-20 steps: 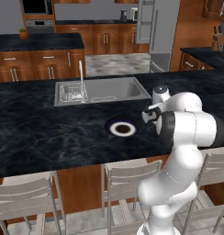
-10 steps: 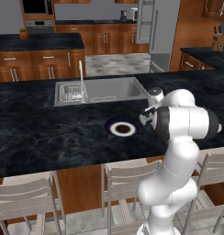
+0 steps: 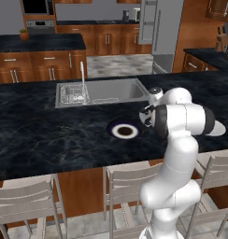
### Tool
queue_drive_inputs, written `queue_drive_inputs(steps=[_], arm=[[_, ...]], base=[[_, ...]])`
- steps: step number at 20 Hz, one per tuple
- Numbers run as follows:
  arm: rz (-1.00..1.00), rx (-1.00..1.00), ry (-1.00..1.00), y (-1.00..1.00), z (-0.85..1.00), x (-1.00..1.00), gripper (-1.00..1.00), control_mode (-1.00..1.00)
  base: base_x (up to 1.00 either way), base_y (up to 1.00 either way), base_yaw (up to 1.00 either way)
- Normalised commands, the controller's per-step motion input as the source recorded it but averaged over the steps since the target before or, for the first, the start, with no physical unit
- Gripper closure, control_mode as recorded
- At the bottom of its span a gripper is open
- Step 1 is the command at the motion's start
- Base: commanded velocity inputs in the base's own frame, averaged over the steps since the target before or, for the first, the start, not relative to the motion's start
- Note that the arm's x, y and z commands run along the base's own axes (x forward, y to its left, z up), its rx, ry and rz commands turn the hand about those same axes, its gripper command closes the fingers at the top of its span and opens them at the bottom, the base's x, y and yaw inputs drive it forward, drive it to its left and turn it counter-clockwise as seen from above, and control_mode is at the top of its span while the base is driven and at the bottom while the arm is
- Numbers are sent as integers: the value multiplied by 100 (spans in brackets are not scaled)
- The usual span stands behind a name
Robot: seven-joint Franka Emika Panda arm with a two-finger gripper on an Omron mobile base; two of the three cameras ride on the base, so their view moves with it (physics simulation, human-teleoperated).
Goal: Pick the chicken drumstick and sweet potato from their plates and place them in the bowl. Then put the bowl in the fridge.
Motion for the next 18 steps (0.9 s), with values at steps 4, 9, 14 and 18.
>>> queue_drive_inputs(steps=[4, 9, 14, 18], arm=[[8, -1, 9, -10, -6, 23, -100, -100], [5, -1, 11, -6, -17, 15, -100, -100], [0, 0, 9, 0, -24, 1, -100, -100], [0, 0, 0, 0, -17, 1, -100, -100]], base=[[0, 0, 0], [0, 0, 0], [0, 0, 0], [0, 0, 0]])
